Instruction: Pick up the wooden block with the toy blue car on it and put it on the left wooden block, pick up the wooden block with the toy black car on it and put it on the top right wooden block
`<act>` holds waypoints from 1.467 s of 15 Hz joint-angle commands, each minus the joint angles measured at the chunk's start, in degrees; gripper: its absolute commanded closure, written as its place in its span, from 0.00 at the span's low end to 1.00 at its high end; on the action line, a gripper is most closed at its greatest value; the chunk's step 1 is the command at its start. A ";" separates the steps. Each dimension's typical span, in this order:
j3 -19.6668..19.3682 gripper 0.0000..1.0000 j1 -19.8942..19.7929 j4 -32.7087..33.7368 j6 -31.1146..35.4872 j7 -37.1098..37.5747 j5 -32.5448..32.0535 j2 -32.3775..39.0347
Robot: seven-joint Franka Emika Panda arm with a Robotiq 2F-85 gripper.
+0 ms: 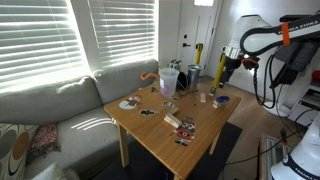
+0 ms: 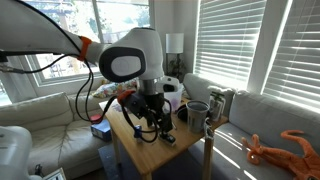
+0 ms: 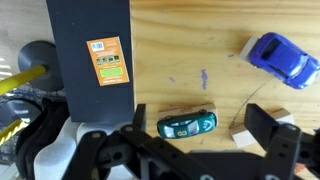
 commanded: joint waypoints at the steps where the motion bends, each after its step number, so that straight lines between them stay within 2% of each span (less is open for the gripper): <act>1: -0.90 0.00 0.64 -0.03 3.60 -4.71 -1.65 1.70; 12: -3.09 0.00 2.59 0.08 9.83 -16.87 0.66 6.41; 22: -4.83 0.00 4.32 0.77 10.37 -23.37 6.63 9.73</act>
